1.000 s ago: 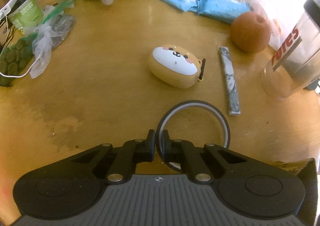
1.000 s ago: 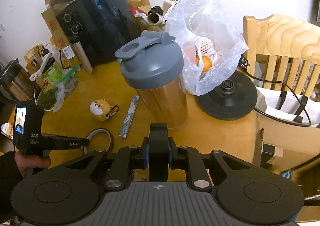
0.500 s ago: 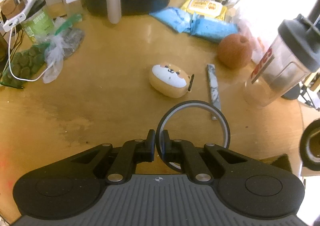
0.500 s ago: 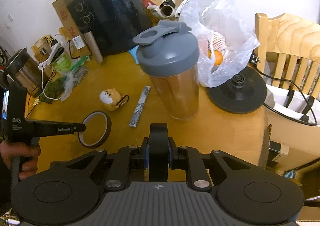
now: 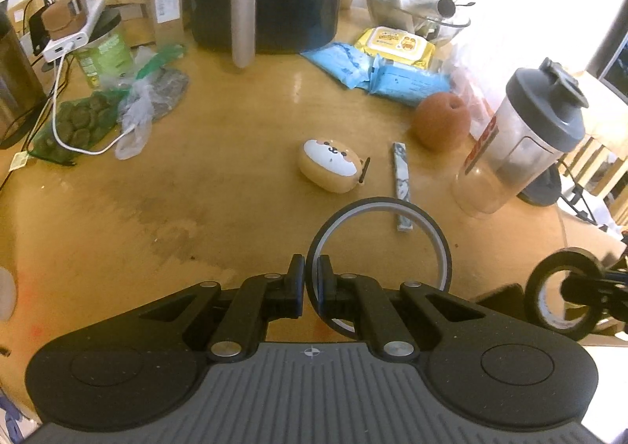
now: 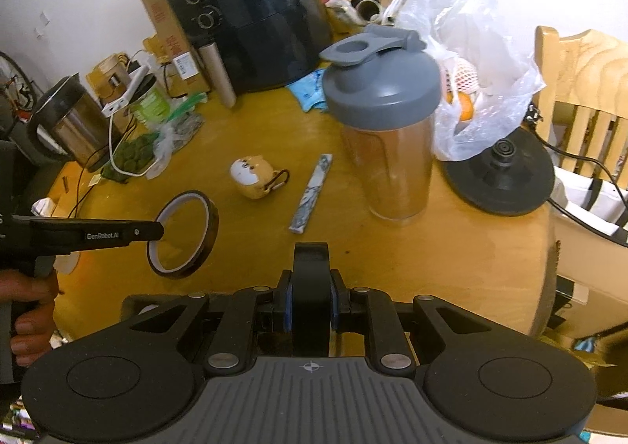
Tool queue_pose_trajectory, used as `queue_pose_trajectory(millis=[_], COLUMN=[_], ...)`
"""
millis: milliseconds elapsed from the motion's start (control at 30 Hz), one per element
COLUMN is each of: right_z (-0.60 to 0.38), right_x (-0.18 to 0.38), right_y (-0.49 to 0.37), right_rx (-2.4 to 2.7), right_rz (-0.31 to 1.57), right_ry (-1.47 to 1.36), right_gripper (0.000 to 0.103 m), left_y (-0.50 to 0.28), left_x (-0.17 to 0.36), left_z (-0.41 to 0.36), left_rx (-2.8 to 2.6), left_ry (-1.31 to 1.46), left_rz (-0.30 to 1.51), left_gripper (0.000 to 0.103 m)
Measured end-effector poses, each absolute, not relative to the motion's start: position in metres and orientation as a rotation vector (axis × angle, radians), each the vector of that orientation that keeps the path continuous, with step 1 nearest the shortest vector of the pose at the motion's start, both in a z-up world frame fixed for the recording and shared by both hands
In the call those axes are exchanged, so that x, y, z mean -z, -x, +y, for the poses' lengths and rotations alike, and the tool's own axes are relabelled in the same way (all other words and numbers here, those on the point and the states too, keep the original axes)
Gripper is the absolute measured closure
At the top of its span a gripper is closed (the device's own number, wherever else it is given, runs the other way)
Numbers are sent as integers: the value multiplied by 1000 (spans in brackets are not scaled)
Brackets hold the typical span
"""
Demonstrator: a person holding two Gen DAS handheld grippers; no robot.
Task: Organize rigid objects
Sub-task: 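Carry the tape ring with the left tool and tape roll with the right tool into the box, releasing both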
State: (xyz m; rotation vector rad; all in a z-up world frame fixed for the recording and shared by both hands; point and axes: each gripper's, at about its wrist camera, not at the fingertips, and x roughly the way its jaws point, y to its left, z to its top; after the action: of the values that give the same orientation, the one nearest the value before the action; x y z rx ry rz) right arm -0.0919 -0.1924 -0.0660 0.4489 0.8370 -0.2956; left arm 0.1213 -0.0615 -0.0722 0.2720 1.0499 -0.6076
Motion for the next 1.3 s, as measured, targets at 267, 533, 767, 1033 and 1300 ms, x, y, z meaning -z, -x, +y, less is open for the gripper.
queue_pose_trajectory(millis=[267,533,767,1033,1300], right_z=[-179,-168,-162,-155,-149], right_x=[67,70,72,77,80], right_y=[92,94,97,100,102], right_rx=[255,221,198,171,155], right_rz=[841,857,873,903,926], right_ry=[-438,-424,-408,-393,-381], right_gripper=[83,83,83,83,83], left_y=[-105,-84,-67,-48,-35], left_x=[60,56,62,70,77], left_z=[-44,-30,-17,-6,-2], left_rx=[589,570,541,521,510], left_ry=[-251,-234,-226,-223,-223], left_rz=[1042,1047,1071,1093,1115], left_gripper=[96,96,96,96,96])
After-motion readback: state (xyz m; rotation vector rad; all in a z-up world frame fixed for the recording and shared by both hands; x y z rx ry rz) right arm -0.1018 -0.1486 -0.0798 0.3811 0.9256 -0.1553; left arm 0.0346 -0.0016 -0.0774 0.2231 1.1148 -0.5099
